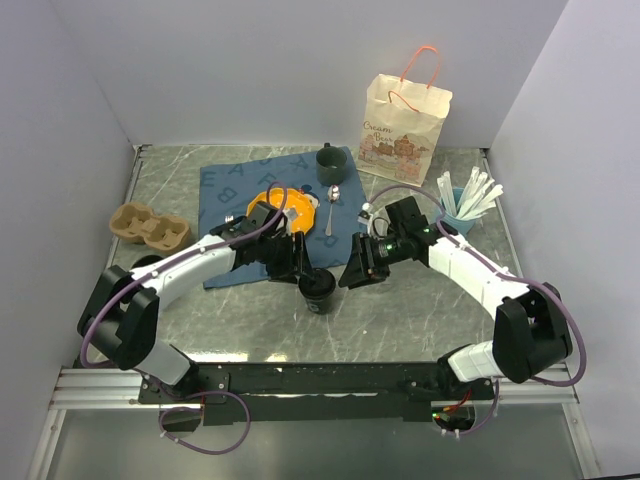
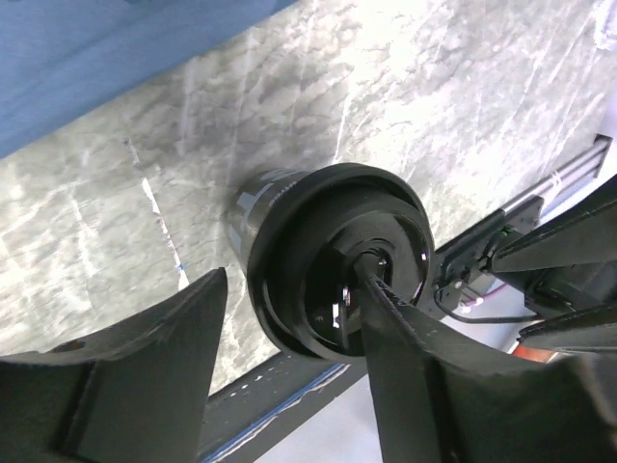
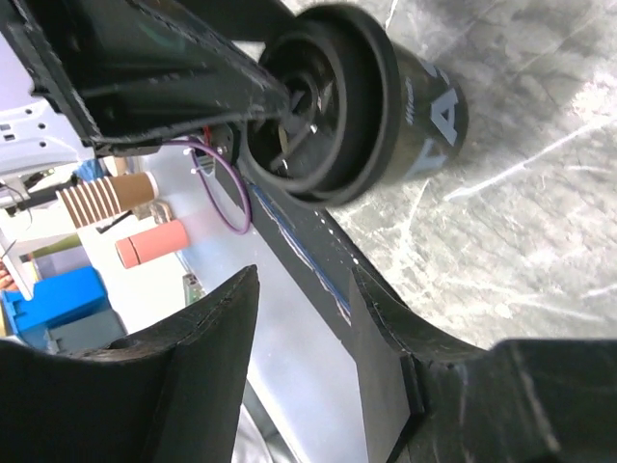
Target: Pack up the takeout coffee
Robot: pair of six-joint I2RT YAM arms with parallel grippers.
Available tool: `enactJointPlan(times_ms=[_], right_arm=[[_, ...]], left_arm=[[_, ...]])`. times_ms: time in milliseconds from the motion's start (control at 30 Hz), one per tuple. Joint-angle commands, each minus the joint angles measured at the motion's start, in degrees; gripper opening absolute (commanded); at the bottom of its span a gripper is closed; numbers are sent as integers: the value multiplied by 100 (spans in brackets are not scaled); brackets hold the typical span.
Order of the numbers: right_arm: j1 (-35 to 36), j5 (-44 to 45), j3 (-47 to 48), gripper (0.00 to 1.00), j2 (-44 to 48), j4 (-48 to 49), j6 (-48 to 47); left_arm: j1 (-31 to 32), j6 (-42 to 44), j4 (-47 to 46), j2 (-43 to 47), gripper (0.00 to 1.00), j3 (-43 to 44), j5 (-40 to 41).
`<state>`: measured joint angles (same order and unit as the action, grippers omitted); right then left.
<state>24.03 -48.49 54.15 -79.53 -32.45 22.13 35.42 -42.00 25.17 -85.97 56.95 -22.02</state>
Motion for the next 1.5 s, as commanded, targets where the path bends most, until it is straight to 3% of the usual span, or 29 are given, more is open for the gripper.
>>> enactJointPlan(times_ms=[0,567,767,933,1067,1233,1467], right_arm=[[31,270,306,51,130,-429,-174],[40,621,438,51,297,-482,-95],[277,1420,693,53,438,-684,46],[848,2264,1343,65,324,-1009,81],[1296,2984,1888,79,184,-1342,20],[1770,3591,2389,100,-98,-1598,63],[2307,4233,2635,100,-475,-1791,90]], left_arm=[[0,183,515,-16,63,431,295],[9,113,594,178,65,668,198],[-70,289,998,116,72,1143,733],[-456,324,1130,273,79,1082,1138],[-755,385,1368,520,99,906,1630],[-1125,385,1797,932,97,634,2184],[-1371,429,1931,1785,97,-60,2870]])
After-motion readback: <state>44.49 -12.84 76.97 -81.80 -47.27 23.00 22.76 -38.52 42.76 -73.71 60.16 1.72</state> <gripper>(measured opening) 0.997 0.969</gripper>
